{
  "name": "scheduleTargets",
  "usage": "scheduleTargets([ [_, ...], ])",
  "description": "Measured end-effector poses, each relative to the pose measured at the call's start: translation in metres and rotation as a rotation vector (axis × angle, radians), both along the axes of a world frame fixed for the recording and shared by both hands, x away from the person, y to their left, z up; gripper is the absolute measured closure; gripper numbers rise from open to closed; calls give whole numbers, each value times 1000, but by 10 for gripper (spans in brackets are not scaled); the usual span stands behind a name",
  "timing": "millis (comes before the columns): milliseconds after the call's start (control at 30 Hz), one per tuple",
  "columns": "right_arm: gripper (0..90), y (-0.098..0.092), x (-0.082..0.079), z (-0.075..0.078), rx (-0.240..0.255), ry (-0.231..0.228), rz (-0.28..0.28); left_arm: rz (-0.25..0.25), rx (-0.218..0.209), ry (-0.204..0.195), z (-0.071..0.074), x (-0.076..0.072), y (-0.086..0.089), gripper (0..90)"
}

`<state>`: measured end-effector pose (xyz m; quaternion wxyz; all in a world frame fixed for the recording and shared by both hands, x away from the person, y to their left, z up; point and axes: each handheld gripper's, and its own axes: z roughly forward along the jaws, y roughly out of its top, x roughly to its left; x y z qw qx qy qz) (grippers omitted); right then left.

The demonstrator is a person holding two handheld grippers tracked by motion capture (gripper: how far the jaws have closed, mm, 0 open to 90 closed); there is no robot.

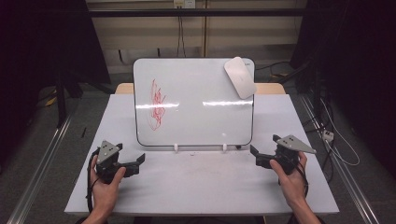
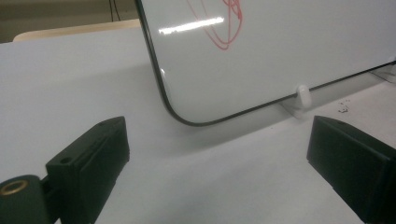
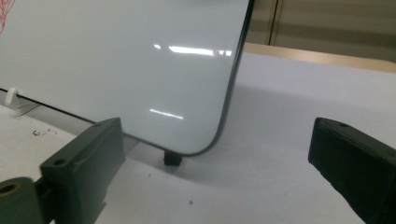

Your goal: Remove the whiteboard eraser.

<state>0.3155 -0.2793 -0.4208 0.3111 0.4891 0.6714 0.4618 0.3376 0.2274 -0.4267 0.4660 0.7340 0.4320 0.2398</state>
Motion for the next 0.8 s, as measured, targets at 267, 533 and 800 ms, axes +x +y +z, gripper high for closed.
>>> scheduleTargets([
  [267, 45, 6, 28, 23, 12, -47, 53, 9, 2, 3, 0, -2, 4, 57],
  [533, 51, 9, 44, 52, -17, -101, 66, 10, -2, 14, 0, 0, 2, 57],
  [800, 83, 15, 68, 78, -91, -131, 86, 19, -12, 16, 0, 3, 1, 57],
])
